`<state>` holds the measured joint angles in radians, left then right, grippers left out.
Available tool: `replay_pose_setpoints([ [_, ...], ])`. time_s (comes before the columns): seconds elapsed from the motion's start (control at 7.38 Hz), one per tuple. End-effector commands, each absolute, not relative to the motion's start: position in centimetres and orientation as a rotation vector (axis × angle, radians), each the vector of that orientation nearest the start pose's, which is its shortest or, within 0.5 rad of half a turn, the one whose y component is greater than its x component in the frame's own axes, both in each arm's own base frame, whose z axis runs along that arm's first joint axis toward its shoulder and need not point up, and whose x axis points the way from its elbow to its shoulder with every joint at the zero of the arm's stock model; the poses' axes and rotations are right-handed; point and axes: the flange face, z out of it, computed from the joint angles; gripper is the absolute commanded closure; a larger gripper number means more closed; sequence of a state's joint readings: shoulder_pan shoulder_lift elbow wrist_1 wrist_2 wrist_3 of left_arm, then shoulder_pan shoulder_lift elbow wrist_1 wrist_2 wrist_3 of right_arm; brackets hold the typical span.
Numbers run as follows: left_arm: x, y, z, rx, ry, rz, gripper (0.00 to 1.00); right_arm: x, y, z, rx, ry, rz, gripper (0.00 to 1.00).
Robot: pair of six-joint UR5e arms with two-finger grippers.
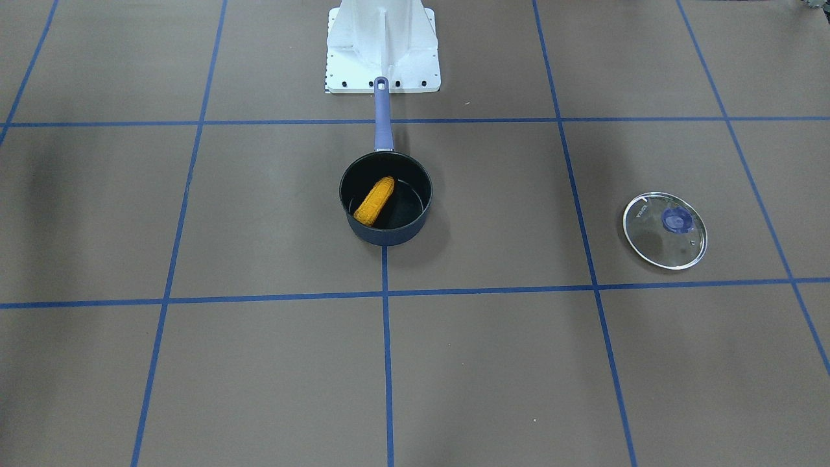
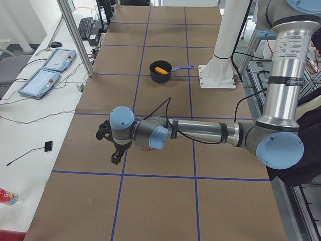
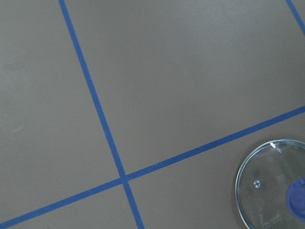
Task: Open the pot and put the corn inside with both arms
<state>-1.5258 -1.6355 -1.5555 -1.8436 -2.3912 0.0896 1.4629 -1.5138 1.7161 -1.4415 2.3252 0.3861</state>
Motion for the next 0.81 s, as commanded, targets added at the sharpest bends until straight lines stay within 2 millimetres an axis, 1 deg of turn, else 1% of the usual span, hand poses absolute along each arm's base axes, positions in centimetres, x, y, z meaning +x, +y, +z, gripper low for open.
replay_pose_setpoints([
  [0.0,-3.9,-53.51,60.26,0.325,0.807,0.263,0.03,1.23,-52.18,55.47,0.124,-0.805,0.152,0.0],
  [0.27,-3.9,-53.45,60.17,0.328,0.807,0.264,0.03,1.06,-52.64,54.97,0.126,-0.823,0.154,0.0],
  [0.41,-3.9,-53.46,60.01,0.33,0.807,0.264,0.03,1.08,-52.46,54.95,0.13,-0.823,0.147,0.0],
  [0.68,-3.94,-53.43,59.72,0.335,0.814,0.265,0.03,0.98,-52.78,54.78,0.133,-0.823,0.148,0.0],
])
